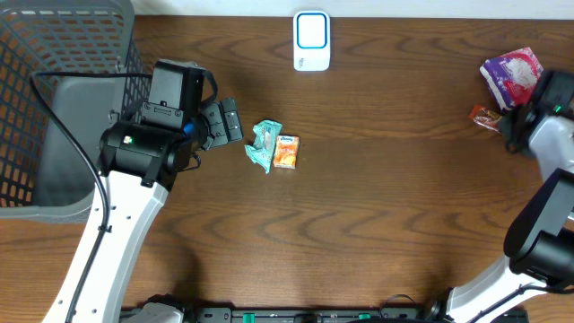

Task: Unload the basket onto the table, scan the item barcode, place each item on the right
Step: 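Carry the red snack bar right and place it beside the purple bag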

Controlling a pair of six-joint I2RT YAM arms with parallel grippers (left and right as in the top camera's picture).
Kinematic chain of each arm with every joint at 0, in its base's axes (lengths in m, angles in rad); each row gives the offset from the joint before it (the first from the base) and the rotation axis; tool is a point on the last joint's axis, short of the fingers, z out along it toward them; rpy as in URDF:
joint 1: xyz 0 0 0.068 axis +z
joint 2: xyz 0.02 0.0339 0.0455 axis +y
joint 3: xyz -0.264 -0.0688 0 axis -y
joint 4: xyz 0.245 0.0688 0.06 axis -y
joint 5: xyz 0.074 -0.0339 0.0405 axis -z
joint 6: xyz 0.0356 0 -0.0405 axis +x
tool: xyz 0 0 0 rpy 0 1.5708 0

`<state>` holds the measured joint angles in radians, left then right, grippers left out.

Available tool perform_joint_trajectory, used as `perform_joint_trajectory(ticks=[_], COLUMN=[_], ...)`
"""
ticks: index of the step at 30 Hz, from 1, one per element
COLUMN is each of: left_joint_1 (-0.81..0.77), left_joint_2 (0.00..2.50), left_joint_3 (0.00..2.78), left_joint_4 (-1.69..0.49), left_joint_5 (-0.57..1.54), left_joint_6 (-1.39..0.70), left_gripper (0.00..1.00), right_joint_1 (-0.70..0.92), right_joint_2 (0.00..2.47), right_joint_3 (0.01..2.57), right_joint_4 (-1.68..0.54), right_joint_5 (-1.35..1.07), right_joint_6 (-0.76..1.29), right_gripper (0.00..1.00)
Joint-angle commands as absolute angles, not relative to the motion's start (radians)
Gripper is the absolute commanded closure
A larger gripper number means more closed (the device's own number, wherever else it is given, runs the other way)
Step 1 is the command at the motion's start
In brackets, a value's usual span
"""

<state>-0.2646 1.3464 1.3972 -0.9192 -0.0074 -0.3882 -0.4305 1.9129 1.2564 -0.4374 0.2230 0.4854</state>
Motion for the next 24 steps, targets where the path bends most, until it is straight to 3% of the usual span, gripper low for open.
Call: perform_joint_trajectory(ticks=[1, 6, 16, 20, 24], left_joint_1=[-0.265, -0.265, -0.265, -0.265, -0.265], left_joint_2=[1.346, 1.346, 1.346, 1.346, 1.346], left_joint_3=[1.397, 1.397, 1.397, 1.397, 1.397], left_joint_4=[-0.923, -0.923, -0.923, -0.923, -0.923], left_joint_5=[-0.027, -0.027, -0.028, -0.028, -0.027], left_joint_6=[-0.379, -0.379, -0.379, -0.379, -0.379], left_gripper=[0.02, 0.02, 0.02, 0.02, 0.02], right_joint_1=[-0.452, -0.459, -0.459, -0.459, -0.452], right_joint_2=[1.917, 1.923, 2.006, 1.971, 1.889], right_joint_3=[1.152, 1.04, 1.038, 1.132, 1.327], right_joint_4=[-0.311, -0.06, 0.185, 0.109, -0.145], right_joint_5=[0.252, 0.257, 0.166, 0.088, -0.005], right_joint_6=[0.576, 0.574, 0.426, 0.326, 0.324], right_gripper=[0.8, 0.83, 0.73, 0.71, 0.75])
